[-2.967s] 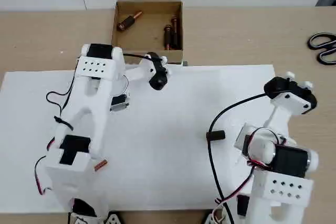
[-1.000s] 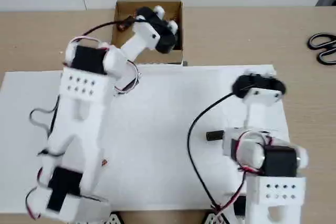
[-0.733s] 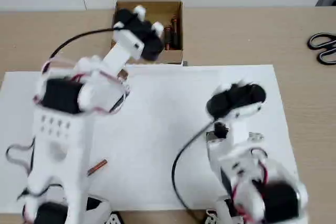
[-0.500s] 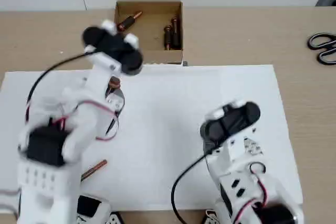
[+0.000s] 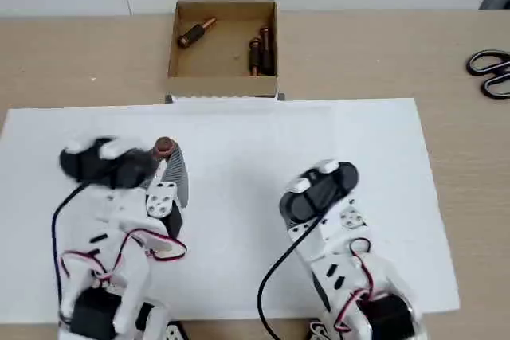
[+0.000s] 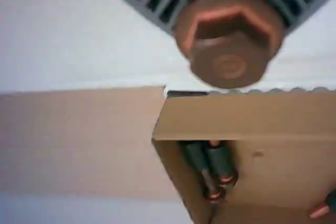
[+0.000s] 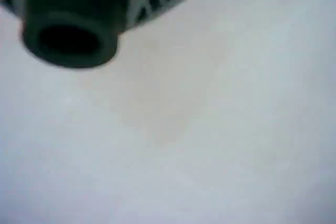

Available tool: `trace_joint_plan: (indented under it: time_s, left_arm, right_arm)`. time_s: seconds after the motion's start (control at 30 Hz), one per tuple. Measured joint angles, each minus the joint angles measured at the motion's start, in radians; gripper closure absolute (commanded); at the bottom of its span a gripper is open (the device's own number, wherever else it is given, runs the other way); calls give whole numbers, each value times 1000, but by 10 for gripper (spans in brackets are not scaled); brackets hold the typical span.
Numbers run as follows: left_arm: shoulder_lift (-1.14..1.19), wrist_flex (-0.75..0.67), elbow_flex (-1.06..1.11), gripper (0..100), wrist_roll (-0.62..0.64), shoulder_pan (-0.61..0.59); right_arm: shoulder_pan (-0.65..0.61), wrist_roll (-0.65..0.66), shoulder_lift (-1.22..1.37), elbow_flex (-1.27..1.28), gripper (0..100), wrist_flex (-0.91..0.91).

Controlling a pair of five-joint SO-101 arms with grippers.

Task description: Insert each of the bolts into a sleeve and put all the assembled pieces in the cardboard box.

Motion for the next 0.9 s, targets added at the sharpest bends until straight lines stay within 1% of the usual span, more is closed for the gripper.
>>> trace_joint_plan:
  time_s: [0.07,0.17,0.23,0.37,0.5,0.7,0.9]
  left_arm:
    - [-68,-38,58,994,49,0]
    - [-71,-75,66,994,132,0]
    - [-71,-83,66,994,181,0]
    - [-71,-83,66,994,241,48]
    - [-71,-83,66,994,287,121]
    - [-71,-83,66,994,331,209]
    - [-71,-83,66,994,331,232]
  right_arm:
    - [-12,0,0,41,995,-55]
    - [-55,0,0,92,995,-123]
    - [-86,0,0,123,995,-161]
    - [-149,0,0,178,995,-258]
    - [-198,0,0,232,995,-339]
    - [-256,0,0,284,995,-397]
    - [-278,0,0,285,995,-439]
